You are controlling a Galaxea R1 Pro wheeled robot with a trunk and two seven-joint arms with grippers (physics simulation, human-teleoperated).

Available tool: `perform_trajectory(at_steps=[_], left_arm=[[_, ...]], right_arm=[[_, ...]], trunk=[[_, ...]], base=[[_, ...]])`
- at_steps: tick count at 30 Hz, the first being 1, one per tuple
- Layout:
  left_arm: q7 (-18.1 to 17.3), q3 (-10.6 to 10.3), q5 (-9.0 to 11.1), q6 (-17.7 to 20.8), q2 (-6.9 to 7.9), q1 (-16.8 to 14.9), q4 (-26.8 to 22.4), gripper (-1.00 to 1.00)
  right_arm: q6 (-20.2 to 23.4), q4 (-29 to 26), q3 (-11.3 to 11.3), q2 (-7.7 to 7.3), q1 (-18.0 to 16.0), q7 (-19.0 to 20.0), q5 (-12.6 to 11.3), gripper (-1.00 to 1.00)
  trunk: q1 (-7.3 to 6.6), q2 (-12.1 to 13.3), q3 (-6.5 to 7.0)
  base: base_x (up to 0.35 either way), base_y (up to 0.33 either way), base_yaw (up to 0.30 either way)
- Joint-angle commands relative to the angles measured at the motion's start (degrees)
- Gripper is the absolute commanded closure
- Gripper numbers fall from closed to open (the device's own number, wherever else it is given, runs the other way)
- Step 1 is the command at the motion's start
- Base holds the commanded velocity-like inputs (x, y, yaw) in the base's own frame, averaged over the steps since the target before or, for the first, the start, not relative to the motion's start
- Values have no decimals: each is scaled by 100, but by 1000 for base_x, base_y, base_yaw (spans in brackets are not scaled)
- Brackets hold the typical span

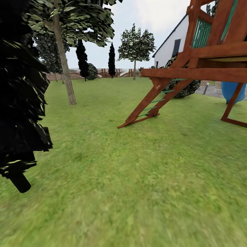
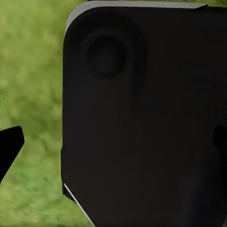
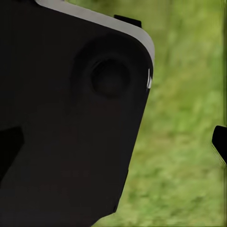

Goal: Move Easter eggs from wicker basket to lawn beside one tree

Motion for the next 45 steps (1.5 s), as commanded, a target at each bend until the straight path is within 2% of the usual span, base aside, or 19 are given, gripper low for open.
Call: perform_trajectory(at_steps=[1,32,45], left_arm=[[6,56,7,-13,-3,-1,1,-100],[9,71,7,-13,-3,-1,12,-100],[9,71,7,-13,-3,-1,4,-100]], right_arm=[[-17,4,4,0,-2,1,33,-100],[-17,3,1,19,-3,1,21,-100],[-17,-5,-1,18,-2,1,16,-100]], trunk=[[3,-2,-5],[3,-2,-5],[3,-2,-5]], base=[[305,0,0],[322,0,3],[325,0,228]])
